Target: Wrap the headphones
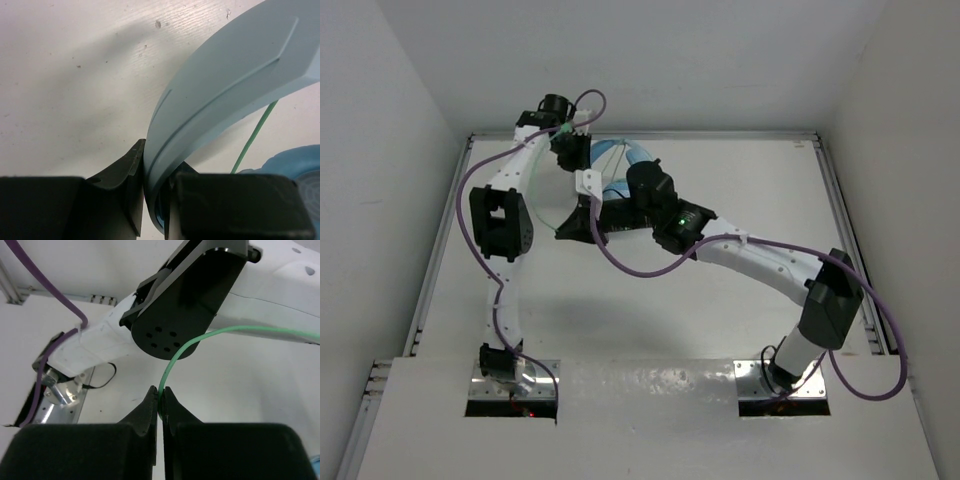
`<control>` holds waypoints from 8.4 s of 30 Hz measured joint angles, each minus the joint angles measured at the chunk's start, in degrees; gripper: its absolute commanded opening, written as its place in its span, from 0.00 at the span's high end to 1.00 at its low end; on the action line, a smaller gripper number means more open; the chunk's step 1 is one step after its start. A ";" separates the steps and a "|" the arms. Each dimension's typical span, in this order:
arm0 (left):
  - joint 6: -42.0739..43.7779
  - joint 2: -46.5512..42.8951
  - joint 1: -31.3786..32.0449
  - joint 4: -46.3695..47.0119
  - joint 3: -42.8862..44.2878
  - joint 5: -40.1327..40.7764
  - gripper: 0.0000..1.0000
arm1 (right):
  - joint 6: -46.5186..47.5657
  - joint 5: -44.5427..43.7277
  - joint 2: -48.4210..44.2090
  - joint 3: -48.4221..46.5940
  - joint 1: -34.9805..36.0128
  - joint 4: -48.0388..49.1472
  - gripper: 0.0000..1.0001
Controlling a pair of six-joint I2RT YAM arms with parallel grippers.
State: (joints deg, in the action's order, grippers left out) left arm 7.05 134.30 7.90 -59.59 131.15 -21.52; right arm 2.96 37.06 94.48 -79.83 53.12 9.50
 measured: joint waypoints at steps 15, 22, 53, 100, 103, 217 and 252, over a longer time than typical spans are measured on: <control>-2.25 -1.03 0.24 1.97 0.85 3.21 1.00 | 15.30 -12.70 6.25 10.54 2.25 -3.93 0.18; -5.86 -7.23 0.24 3.02 0.92 7.76 1.00 | 11.52 -22.49 7.50 10.80 2.25 -3.39 0.01; -12.33 -22.43 0.81 6.08 2.38 19.39 1.00 | -37.79 -62.64 25.94 8.94 -2.78 30.25 0.72; 30.12 -28.89 14.25 8.26 -20.15 6.34 1.00 | -14.93 -32.59 -1.62 22.25 -28.83 15.72 1.00; 30.67 -28.87 15.30 10.73 -22.93 11.28 1.00 | -11.45 -31.17 -2.89 21.86 -28.85 12.46 1.00; 27.08 -25.75 18.32 4.11 -35.47 14.86 1.00 | -35.80 -51.74 -4.20 -1.01 -43.15 -13.09 1.00; 13.70 -2.73 9.75 -10.93 -6.34 1.75 1.00 | -20.85 -21.44 4.68 0.96 -4.11 2.21 1.00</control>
State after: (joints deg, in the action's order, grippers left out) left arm 20.75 131.57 17.65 -70.52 124.81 -19.77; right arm -17.89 15.62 99.15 -78.87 49.01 11.70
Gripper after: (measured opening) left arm 0.146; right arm 0.020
